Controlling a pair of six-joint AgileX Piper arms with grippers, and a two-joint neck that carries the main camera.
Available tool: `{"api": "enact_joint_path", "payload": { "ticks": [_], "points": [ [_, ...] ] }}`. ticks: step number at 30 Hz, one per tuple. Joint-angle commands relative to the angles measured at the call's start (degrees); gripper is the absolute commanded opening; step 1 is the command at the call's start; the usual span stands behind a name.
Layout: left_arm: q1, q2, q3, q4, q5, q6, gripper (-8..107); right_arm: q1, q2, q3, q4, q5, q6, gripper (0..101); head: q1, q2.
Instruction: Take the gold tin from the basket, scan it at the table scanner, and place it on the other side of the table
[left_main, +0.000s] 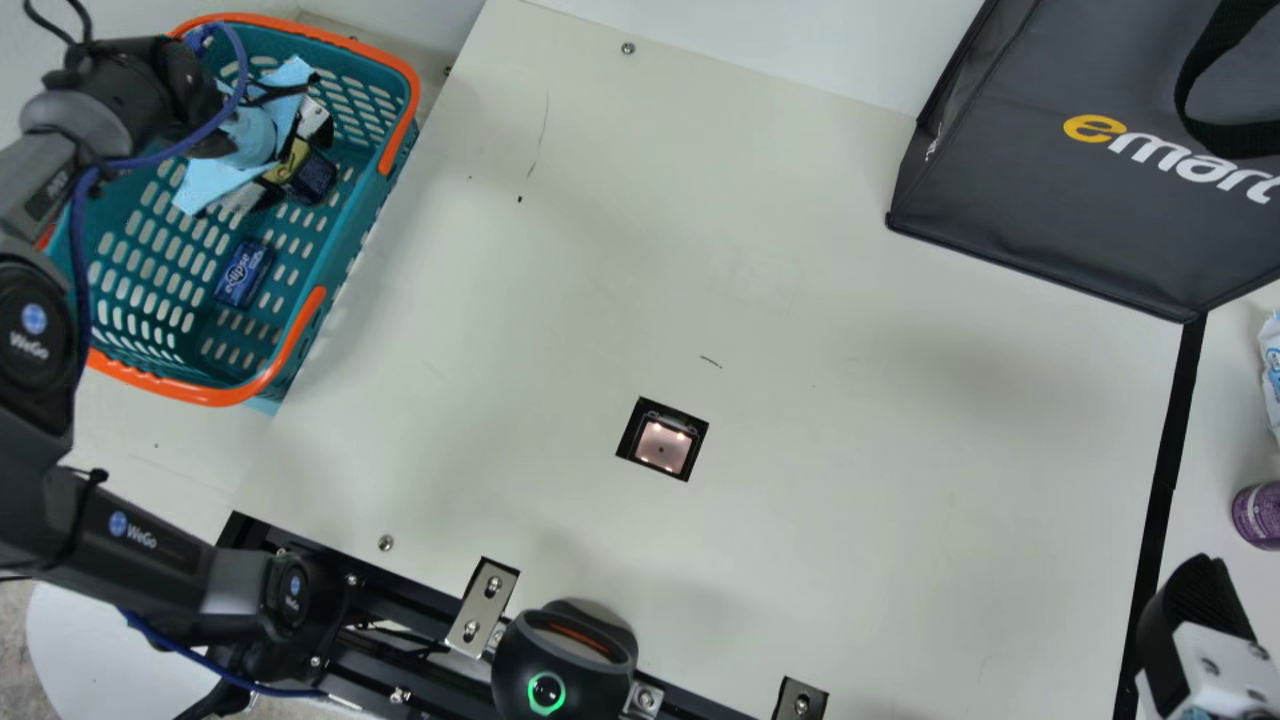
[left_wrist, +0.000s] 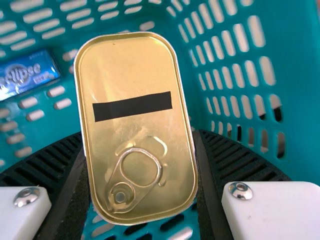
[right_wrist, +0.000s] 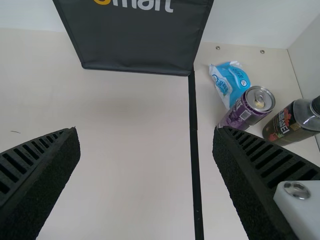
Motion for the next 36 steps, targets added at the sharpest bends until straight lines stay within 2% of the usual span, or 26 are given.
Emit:
{"api": "enact_joint_path", "payload": {
  "ticks": [1,9,21,28,36],
  "points": [
    [0.1,-1.4,-0.5,-0.6,1.5,5.9,-8,0.0,0.0,0.0,0.0,0.0,0.0,95,-1.7,0.2],
    [0.1,-6.1,-2.9,-2.8,7.3,20.4,-8,0.0,0.0,0.0,0.0,0.0,0.0,95,-1.7,0.2],
    [-1.0,-12.7,-6.4,-5.3,14.0,34.4,-8,0.0,0.0,0.0,0.0,0.0,0.0,95,-1.7,0.2],
    [-5.5,-16.2,-6.6,-6.2,16.9,37.3,-8,0.0,0.0,0.0,0.0,0.0,0.0,95,-1.7,0.2],
    [-14.6,-18.6,-5.8,-5.0,18.3,34.8,-8,0.0,0.0,0.0,0.0,0.0,0.0,95,-1.7,0.2]
  ]
}}
